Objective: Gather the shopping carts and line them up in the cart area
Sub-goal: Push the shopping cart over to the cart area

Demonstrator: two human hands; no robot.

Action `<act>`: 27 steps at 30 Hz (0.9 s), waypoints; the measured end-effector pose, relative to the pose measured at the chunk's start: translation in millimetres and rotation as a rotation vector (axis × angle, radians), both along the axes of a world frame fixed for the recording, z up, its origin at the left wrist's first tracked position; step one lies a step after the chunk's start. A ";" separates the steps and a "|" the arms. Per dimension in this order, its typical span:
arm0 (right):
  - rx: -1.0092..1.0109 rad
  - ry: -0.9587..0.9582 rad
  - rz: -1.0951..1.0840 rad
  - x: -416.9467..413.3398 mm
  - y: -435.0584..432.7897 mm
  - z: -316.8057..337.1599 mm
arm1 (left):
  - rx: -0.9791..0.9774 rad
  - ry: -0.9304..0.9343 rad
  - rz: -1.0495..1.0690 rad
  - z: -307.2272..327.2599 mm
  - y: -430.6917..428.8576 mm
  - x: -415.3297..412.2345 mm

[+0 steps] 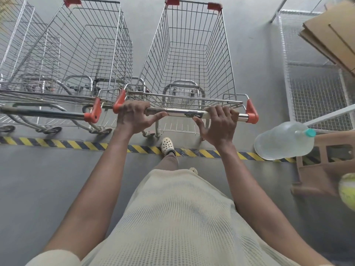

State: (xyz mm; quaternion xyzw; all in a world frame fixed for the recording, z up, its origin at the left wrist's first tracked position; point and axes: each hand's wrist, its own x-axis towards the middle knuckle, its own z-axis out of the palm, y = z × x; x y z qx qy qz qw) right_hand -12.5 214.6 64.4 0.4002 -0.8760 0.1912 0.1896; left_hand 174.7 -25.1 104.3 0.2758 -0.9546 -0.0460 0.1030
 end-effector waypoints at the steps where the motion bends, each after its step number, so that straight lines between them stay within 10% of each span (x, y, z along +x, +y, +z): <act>1: -0.006 -0.001 0.000 -0.1 0.0 -0.6 | 0.003 0.011 0.004 -0.9 -0.2 -0.4; 27: 0.131 -0.246 -0.097 -136.7 -133.9 7.1 | 0.173 -0.060 -0.030 -4.8 -135.5 -158.3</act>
